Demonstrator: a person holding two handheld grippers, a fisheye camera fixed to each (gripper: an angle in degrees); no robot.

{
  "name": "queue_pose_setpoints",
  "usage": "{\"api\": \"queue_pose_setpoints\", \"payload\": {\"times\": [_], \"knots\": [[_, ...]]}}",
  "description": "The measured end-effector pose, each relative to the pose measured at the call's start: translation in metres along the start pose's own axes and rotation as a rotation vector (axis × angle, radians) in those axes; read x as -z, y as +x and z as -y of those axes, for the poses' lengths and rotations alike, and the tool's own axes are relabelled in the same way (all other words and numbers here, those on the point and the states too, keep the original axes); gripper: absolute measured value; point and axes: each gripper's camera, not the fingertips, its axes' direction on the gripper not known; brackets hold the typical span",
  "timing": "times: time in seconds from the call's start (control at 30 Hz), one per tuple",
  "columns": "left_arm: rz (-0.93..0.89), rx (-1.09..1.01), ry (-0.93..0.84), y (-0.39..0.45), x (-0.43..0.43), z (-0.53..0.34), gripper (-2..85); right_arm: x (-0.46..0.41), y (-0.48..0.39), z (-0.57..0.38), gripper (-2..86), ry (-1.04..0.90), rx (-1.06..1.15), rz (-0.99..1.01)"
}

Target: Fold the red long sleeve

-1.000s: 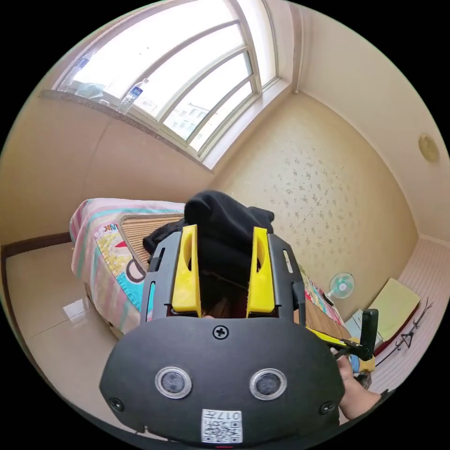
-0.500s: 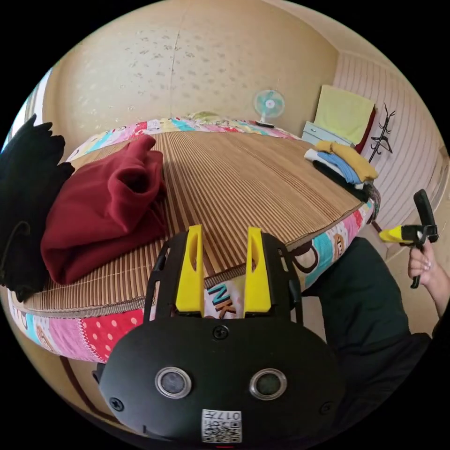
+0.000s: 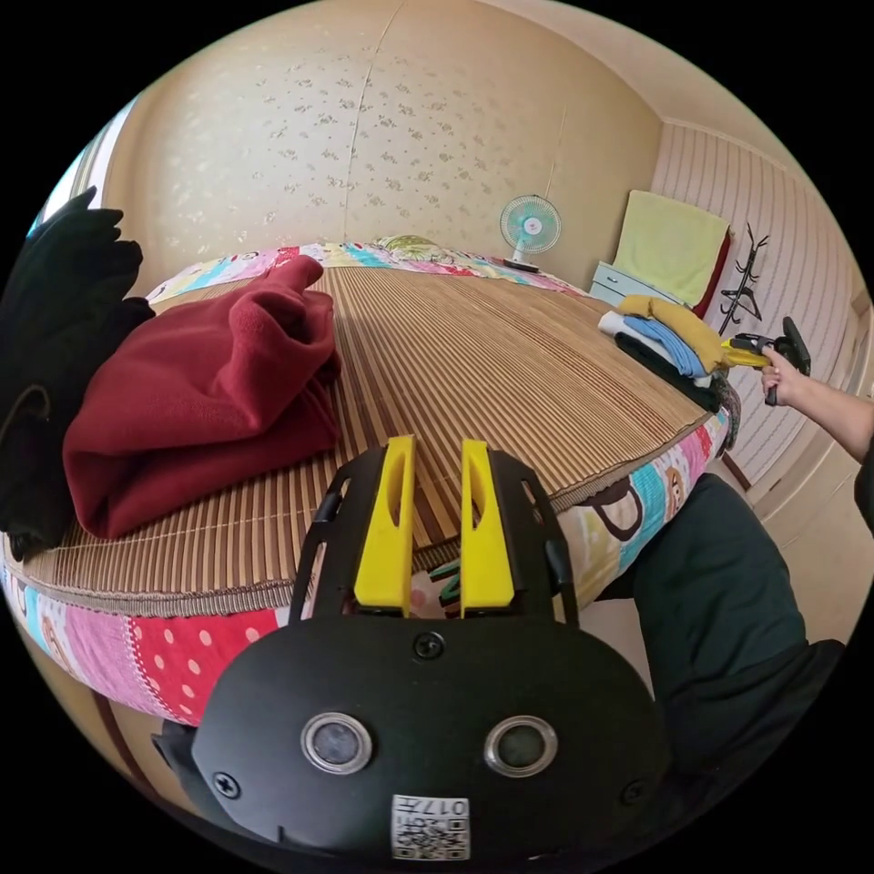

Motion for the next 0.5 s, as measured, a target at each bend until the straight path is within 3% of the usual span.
{"api": "queue_pose_setpoints", "payload": {"times": [0.13, 0.23, 0.33, 0.5], "knots": [[-0.020, 0.028, 0.028, -0.022, -0.003, -0.013, 6.8, -0.049, -0.029, 0.035, 6.8, -0.173, 0.078, -0.260], [-0.043, 0.062, 0.043, -0.042, -0.004, -0.022, 5.4, -0.049, -0.072, 0.035, 4.1, -0.111, 0.105, -0.331], [-0.054, 0.085, 0.048, -0.060, -0.006, -0.027, 4.9, -0.024, -0.133, 0.029, 2.9, -0.038, 0.259, -0.184], [-0.059, 0.098, 0.054, -0.083, -0.008, -0.035, 4.0, 0.008, -0.228, -0.011, 2.4, -0.126, 0.588, 0.167]]}}
